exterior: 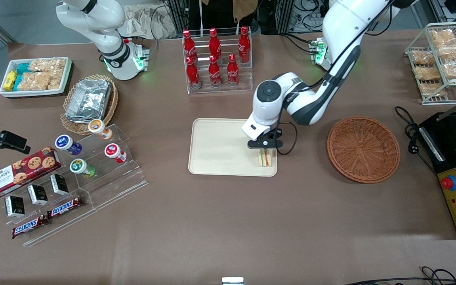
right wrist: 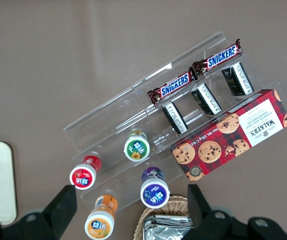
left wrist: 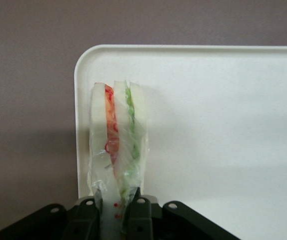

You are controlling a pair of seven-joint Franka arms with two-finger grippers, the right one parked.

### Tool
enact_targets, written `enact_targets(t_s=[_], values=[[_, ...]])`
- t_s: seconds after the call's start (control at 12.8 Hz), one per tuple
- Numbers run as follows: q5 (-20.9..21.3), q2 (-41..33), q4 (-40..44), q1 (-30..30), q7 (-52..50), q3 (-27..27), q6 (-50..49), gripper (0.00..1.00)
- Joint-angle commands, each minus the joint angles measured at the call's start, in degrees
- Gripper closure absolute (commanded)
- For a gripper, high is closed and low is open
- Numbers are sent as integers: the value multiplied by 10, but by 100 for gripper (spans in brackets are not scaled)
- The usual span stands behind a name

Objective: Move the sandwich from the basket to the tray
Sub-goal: 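Lower the sandwich onto the tray and open the left gripper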

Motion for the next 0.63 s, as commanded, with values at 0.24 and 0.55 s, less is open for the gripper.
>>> enact_targets(t_s=[0.24, 0.55], values=[[68, 28, 11, -6, -56, 0, 10, 0], [62, 18, 21, -4, -58, 0, -2, 0]])
